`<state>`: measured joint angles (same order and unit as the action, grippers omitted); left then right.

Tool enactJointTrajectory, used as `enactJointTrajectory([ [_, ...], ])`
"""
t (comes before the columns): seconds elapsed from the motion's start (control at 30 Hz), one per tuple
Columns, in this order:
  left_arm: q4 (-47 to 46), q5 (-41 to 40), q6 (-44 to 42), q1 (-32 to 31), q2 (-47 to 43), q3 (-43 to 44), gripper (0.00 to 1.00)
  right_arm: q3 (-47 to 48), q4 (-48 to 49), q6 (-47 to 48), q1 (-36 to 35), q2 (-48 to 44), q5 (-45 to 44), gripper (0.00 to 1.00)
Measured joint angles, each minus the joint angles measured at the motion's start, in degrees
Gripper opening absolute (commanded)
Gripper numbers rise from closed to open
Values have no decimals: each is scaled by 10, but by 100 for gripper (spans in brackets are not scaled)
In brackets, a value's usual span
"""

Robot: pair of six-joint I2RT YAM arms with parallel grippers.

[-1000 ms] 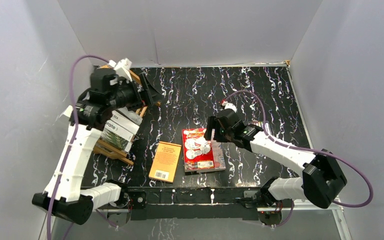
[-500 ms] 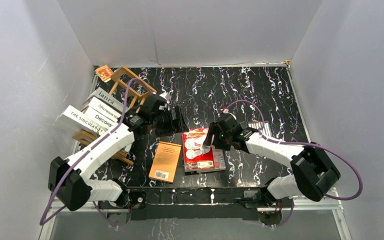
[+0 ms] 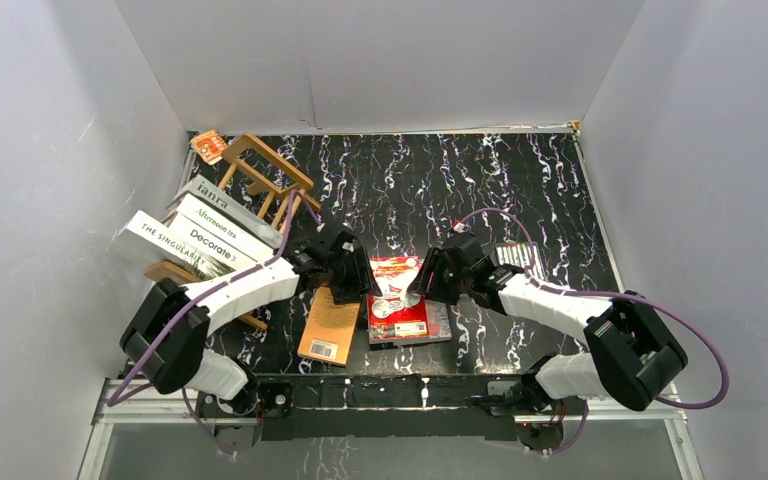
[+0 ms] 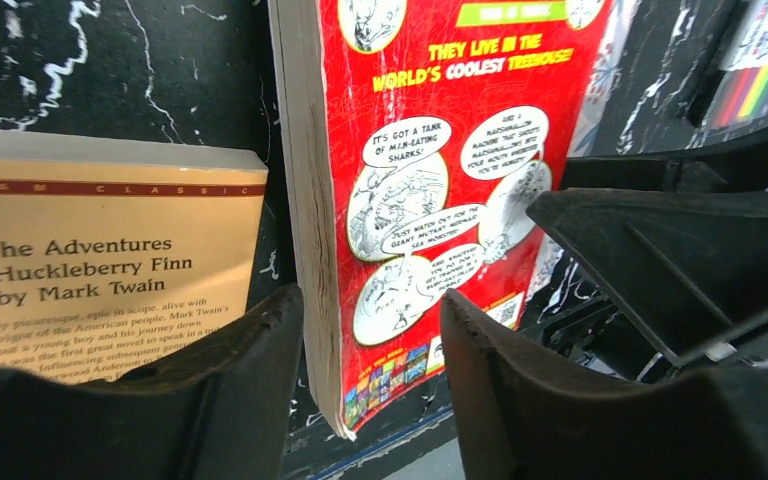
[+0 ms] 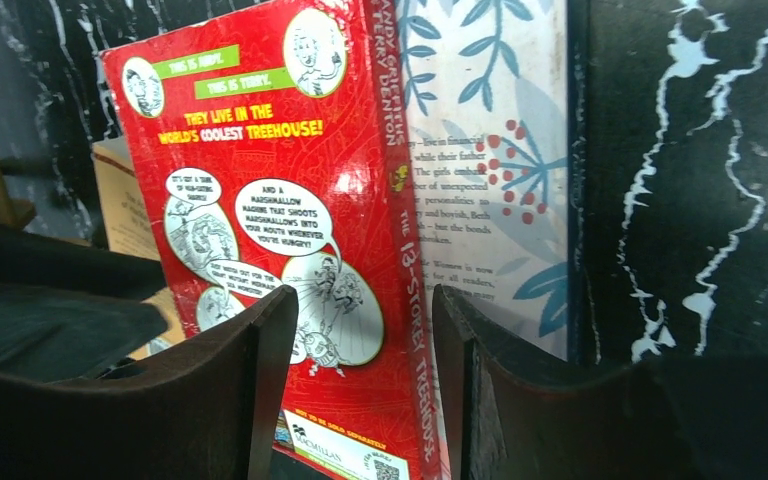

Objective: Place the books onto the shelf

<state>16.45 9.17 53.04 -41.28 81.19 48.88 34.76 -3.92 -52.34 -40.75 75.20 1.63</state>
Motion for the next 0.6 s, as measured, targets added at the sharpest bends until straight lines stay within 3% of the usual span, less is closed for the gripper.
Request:
enactJointTrajectory([
  [0.1,-14,3,10,-7,19,-7,32,-12,25,-10,3,0,18,59],
  [0.37,-26,8,16,-9,5,-14,29,-31,53,-31,8,-6,31,59],
  [0.6,-92,37,33,-8,-42,-53,31,-36,64,-39,10,-6,37,58],
])
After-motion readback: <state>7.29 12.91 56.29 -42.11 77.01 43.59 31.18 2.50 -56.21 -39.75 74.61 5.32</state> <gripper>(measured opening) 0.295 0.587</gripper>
